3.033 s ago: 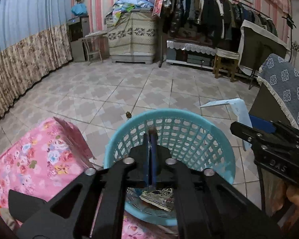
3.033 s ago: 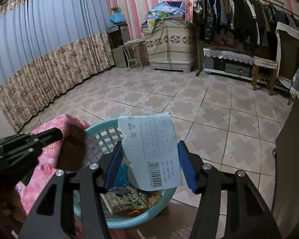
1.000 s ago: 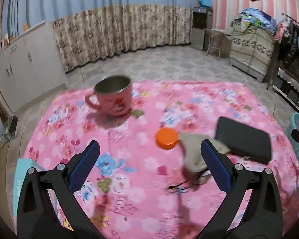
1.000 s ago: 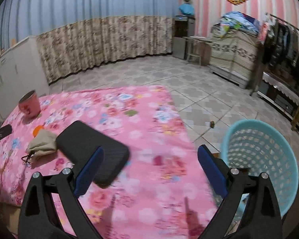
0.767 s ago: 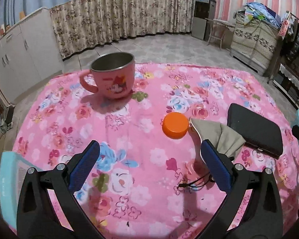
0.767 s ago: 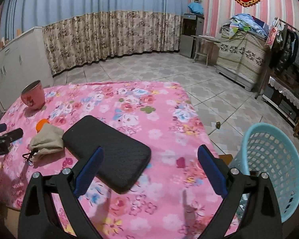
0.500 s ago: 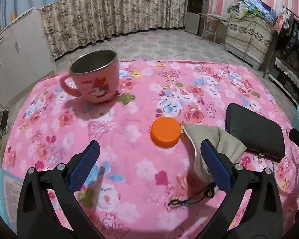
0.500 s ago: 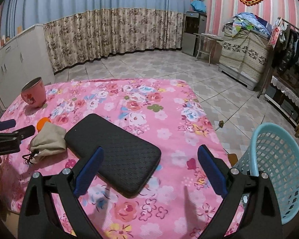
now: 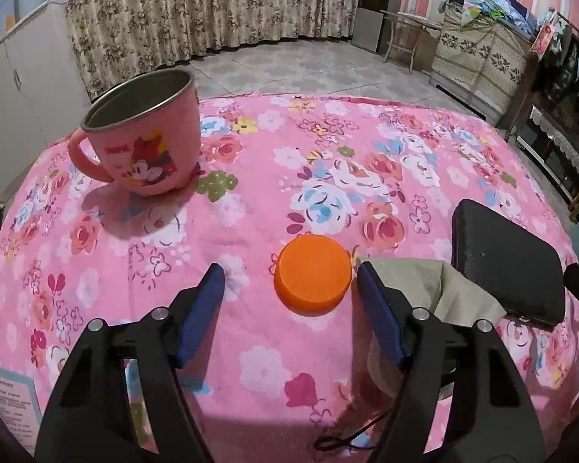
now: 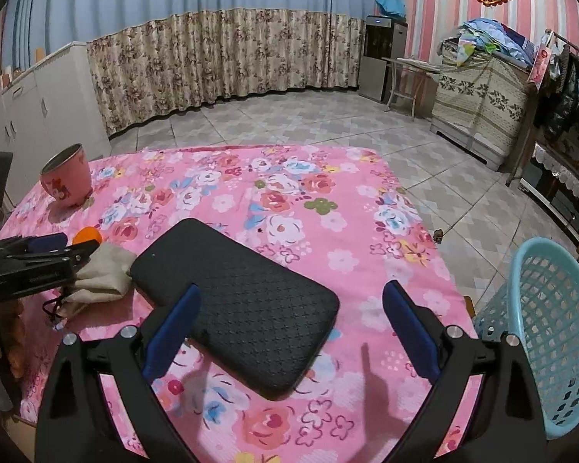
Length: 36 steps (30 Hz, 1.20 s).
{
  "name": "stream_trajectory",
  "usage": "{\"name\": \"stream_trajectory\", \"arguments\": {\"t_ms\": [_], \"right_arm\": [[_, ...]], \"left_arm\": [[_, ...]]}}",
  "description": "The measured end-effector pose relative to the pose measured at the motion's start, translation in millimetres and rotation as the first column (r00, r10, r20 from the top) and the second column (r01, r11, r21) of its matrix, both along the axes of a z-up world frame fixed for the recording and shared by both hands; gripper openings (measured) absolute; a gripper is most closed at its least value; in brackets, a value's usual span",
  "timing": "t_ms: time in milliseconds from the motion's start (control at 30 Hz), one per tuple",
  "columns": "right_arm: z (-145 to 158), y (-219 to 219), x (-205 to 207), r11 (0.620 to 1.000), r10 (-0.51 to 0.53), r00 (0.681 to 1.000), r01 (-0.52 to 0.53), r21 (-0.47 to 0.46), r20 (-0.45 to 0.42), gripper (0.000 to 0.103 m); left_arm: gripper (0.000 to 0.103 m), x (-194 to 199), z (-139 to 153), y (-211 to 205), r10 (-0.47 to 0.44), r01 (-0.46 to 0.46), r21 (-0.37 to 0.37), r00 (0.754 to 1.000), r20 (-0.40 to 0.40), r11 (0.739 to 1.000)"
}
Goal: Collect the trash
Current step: 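Grasp the orange lid with the left tool while right reaches the beige pouch, then grasp the beige drawstring pouch with the right tool while left holds the lid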
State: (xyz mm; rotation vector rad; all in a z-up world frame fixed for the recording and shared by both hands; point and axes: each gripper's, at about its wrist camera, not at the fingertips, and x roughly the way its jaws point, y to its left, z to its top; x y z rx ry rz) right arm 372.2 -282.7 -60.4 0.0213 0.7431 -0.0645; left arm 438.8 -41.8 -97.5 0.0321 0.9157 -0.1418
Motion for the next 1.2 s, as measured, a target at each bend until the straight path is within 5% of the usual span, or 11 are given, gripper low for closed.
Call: {"name": "stream_trajectory", "arguments": {"t_ms": [67, 167, 567, 967, 1200], "right_arm": [[-0.8, 4.1, 1.5, 1.000, 0.008, 1.000, -0.008, 0.008, -0.002, 0.093], [-2.5, 14.2, 2.4, 1.000, 0.027, 1.000, -0.027, -0.006, -0.005, 0.093], [-3.5, 65.6, 1.9, 0.992, 0.122, 0.992, -0.122, -0.016, 0.000, 0.093], [-12.1, 128.3, 8.3, 0.969, 0.240, 0.970, -0.241, -0.046, -0.018, 0.092], [-18.0, 146.1, 10.6, 0.947, 0.320, 0.947, -0.321, -0.023, -0.044, 0.051]], "left_arm": [[0.068, 1.4, -0.6, 1.1, -0.001, 0.001, -0.012, 1.000, 0.002, 1.000], [0.040, 0.3, 1.1, 2.0, -0.030, 0.030, -0.007, 0.999, 0.012, 1.000], [0.040, -39.4, 34.8, 44.0, 0.043, -0.044, 0.010, 0.995, 0.085, 0.999], [0.040, -59.2, 41.9, 101.4, 0.136, -0.133, -0.051, 0.988, 0.076, 0.990], [0.040, -63.9, 46.6, 101.5, 0.127, -0.124, -0.040, 0.987, 0.094, 0.991]]}}
